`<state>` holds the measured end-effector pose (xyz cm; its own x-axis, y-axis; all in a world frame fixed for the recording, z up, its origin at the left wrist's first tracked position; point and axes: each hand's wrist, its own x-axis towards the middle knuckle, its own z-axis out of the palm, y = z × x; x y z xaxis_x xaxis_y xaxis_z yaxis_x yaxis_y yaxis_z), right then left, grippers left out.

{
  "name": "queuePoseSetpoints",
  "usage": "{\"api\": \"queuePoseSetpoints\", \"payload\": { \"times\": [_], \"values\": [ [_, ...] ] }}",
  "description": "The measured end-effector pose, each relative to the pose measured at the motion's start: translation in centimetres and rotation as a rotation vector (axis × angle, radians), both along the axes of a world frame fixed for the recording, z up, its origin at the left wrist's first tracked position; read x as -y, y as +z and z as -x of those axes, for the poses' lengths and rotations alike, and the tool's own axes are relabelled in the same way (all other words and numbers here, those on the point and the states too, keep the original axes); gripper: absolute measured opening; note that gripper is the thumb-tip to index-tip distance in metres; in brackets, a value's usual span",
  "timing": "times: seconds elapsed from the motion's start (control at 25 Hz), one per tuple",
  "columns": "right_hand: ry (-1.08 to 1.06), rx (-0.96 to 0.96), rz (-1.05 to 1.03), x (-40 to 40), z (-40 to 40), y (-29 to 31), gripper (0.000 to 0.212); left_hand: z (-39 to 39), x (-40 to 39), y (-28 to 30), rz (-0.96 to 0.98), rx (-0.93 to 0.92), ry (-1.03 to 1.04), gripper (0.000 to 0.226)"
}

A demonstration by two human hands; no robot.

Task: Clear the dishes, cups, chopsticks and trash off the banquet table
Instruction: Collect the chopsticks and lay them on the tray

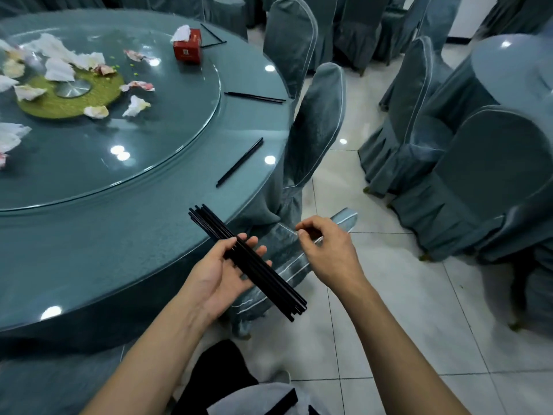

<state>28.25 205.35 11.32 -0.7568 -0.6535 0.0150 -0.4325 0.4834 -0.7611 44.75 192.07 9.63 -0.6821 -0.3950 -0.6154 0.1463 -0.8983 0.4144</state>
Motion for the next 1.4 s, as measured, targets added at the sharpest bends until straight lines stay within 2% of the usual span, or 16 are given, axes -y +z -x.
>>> {"api": "queuePoseSetpoints", "payload": {
  "times": [0.52, 1.04, 1.4],
  "values": [
    [-0.025, 0.012, -0.013, -1.9, 10.1, -1.0, 0.008, 11.1, -1.9, 0.9, 0.001, 0.006, 0.003, 0.018],
    [0.074, -0.011, -0.066, 3.7, 24.6, -0.9, 0.009, 24.7, 2.3, 1.2, -0.035, 0.015, 0.095, 0.018],
    [0.236, 0.001, -0.073, 9.4, 31.2, -1.8, 0.009, 29.6, 5.4, 0.9, -0.037, 0.037, 0.236, 0.02]
  ]
}}
